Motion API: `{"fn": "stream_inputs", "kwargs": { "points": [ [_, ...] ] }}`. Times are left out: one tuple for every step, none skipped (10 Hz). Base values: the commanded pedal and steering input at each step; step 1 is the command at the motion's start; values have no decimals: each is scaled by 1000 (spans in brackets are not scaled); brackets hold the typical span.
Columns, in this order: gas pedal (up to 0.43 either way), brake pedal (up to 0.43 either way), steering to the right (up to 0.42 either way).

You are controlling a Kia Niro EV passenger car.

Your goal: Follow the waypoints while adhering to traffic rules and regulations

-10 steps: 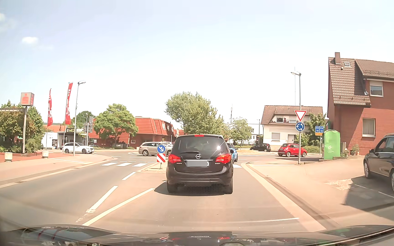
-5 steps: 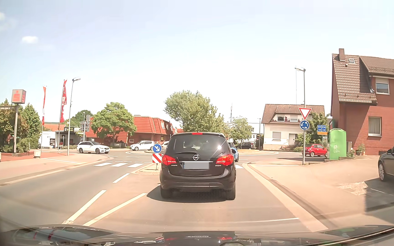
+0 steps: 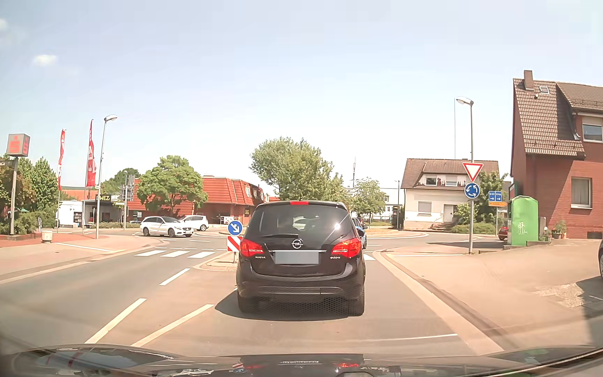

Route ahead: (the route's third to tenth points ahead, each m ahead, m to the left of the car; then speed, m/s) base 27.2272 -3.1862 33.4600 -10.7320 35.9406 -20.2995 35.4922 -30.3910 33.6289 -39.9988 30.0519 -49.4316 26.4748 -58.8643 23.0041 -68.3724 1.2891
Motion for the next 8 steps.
{"fn": "stream_inputs", "kwargs": {
  "points": [
    [0, 189, 3],
    [0, 189, 3],
    [0, 177, 3],
    [0, 165, 3],
    [0, 152, 3],
    [0, 152, 3],
    [0, 152, 3],
    [0, 152, 3]
  ]
}}
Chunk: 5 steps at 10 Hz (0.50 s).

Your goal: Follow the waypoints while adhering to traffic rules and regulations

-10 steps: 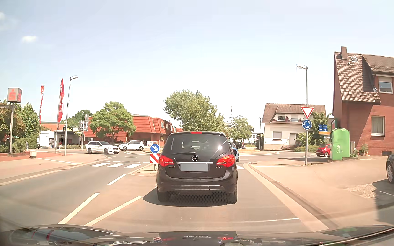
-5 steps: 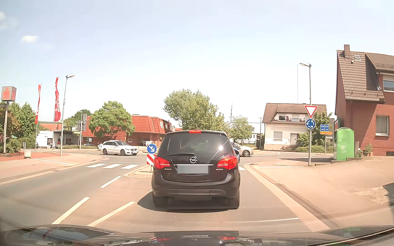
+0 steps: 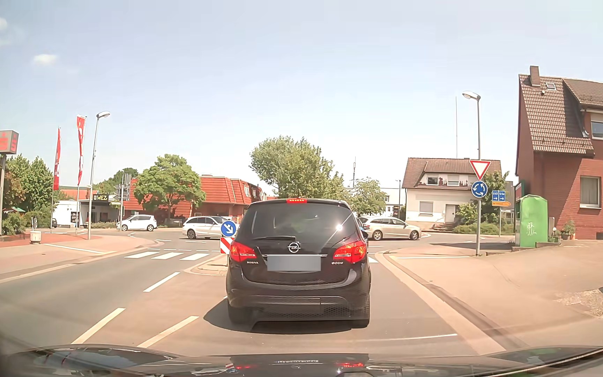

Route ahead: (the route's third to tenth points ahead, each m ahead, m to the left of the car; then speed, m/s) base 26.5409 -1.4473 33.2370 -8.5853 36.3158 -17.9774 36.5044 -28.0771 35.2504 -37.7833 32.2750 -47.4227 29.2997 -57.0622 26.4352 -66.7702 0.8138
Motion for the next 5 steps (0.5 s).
{"fn": "stream_inputs", "kwargs": {
  "points": [
    [0, 152, 3],
    [0, 152, 3],
    [0, 152, 3],
    [0, 152, 3],
    [0, 152, 3]
  ]
}}
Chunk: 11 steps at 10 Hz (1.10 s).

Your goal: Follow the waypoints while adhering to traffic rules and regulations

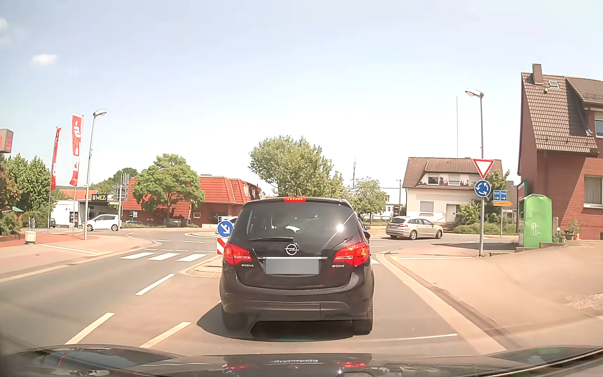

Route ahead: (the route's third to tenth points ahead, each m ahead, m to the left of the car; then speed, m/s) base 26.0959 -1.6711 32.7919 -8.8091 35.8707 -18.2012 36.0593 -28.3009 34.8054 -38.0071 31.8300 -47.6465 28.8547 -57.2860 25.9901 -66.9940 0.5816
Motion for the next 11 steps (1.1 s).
{"fn": "stream_inputs", "kwargs": {
  "points": [
    [0, 146, 3],
    [0, 146, 3],
    [0, 140, 3],
    [0, 140, 3],
    [0, 140, 3],
    [0, 146, 3],
    [0, 152, 3],
    [0, 159, 3],
    [0, 159, 3],
    [0, 159, 3],
    [0, 159, 3]
  ]
}}
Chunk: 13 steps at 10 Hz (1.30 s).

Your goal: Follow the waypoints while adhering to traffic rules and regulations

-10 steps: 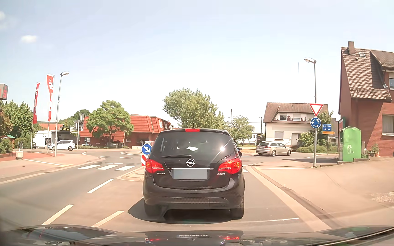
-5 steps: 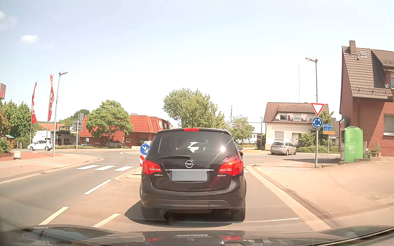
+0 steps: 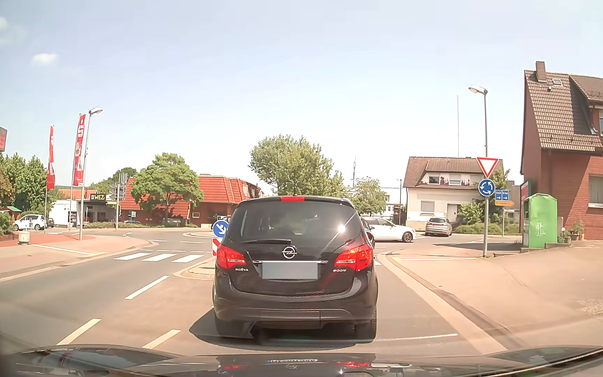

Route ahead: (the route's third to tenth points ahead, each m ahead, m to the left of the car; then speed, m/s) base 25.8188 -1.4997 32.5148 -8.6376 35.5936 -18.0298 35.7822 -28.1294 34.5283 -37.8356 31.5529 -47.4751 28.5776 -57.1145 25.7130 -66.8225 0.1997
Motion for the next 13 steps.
{"fn": "stream_inputs", "kwargs": {
  "points": [
    [0, 159, 3],
    [0, 140, 3],
    [0, 0, 3],
    [0, 0, 3],
    [0, 0, 3],
    [0, 0, 4],
    [59, 0, 4],
    [79, 0, 5],
    [79, 0, 6],
    [79, 0, 6],
    [98, 0, 6],
    [130, 0, 6],
    [138, 0, 6]
  ]
}}
